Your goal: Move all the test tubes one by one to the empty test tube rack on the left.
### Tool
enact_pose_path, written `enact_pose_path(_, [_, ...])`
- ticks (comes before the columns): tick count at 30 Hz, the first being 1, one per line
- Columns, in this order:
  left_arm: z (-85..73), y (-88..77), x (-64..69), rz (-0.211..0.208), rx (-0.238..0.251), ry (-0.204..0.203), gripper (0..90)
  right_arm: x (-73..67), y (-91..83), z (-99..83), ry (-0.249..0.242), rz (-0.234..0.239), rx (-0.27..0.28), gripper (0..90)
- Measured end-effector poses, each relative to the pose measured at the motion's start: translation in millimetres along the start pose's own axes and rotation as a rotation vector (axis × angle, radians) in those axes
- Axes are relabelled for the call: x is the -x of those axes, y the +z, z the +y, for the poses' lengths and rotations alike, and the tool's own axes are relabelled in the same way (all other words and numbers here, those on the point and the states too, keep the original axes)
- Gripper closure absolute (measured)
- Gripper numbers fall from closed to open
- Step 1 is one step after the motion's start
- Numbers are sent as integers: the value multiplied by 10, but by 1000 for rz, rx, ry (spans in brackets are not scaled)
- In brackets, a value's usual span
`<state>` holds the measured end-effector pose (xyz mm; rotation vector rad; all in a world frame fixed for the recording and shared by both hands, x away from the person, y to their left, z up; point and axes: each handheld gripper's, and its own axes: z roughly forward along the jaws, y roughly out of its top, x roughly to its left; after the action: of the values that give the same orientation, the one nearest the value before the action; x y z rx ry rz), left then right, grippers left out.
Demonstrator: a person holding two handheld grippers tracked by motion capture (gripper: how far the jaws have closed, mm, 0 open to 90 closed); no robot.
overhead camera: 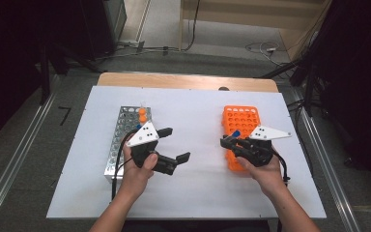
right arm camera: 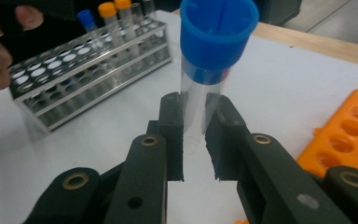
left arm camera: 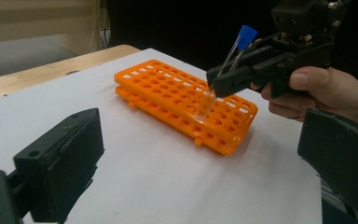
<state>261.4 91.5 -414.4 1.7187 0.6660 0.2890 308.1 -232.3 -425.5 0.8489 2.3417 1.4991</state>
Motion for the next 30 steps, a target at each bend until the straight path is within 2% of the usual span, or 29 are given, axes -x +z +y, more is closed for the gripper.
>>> enact_pose_path(3, [-1, 36, 61, -19, 2, 8, 34, -107, -5, -3, -12, 30, -1, 747])
enact_pose_path(6, [4, 73, 109, -23, -5, 17, 52, -234, 7, -19, -43, 61, -12, 747])
enact_pose_path(9, [5, 110, 132, -40, -8, 4, 65, -315, 33, -40, -57, 84, -22, 747])
enact_pose_path(12, [1, 157, 173, -33, -27, 8, 135, -361, 73, -69, -66, 100, -39, 747])
enact_pose_path(15, [-13, 211, 211, -51, -53, 24, 206, -392, 115, -94, -69, 111, -53, 747])
enact_pose_path(18, [-24, 253, 236, -62, -61, 23, 242, -439, 155, -108, -77, 127, -65, 747])
enact_pose_path(21, [-25, 270, 255, -74, -55, 19, 321, -499, 188, -111, -90, 141, -76, 747])
enact_pose_path(24, [-33, 293, 292, -71, -70, 51, 412, -572, 222, -113, -101, 159, -86, 747])
enact_pose_path(30, [-51, 352, 340, -128, -103, 76, 547, -671, 290, -118, -112, 186, -101, 747])
